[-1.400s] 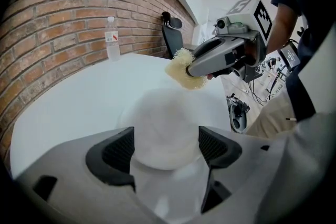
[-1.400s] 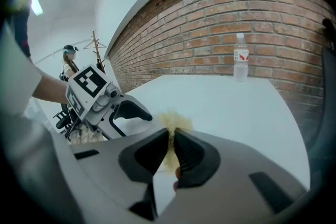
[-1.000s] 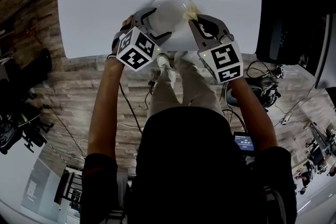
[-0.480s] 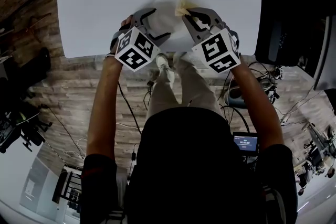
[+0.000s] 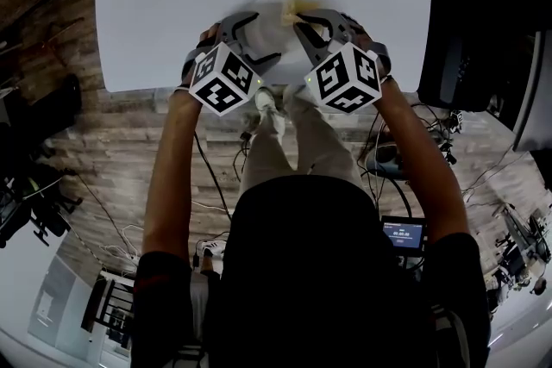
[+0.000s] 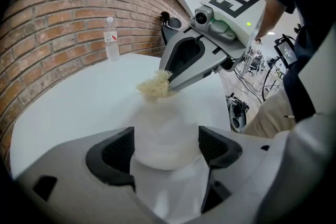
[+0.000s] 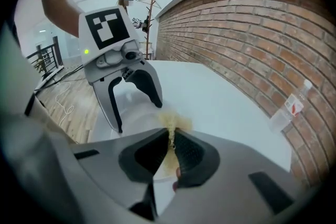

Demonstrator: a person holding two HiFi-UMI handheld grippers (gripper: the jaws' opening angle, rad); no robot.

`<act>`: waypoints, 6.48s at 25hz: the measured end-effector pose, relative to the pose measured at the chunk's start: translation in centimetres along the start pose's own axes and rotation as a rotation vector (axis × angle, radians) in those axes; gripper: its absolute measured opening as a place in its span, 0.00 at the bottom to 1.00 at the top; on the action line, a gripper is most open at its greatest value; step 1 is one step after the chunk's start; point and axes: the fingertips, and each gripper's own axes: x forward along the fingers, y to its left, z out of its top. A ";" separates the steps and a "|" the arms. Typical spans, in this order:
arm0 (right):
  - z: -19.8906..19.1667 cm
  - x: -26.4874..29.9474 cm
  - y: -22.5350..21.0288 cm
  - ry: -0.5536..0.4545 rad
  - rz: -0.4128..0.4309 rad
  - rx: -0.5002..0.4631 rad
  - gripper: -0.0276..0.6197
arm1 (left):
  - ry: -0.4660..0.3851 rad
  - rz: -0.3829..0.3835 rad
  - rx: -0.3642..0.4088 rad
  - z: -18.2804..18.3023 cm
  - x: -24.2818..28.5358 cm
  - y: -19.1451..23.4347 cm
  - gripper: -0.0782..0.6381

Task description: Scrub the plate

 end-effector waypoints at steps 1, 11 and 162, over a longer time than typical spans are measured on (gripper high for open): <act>-0.1 0.2 0.1 0.005 0.003 -0.012 0.11 | 0.000 -0.001 0.001 0.0 0.0 0.0 0.62; -0.1 1.3 0.8 0.041 0.025 -0.090 0.11 | -0.007 -0.005 0.010 0.1 -0.2 -0.1 0.62; -2.8 0.8 2.8 0.129 0.129 -0.013 0.11 | 0.011 -0.033 0.043 0.1 -0.4 -0.1 0.62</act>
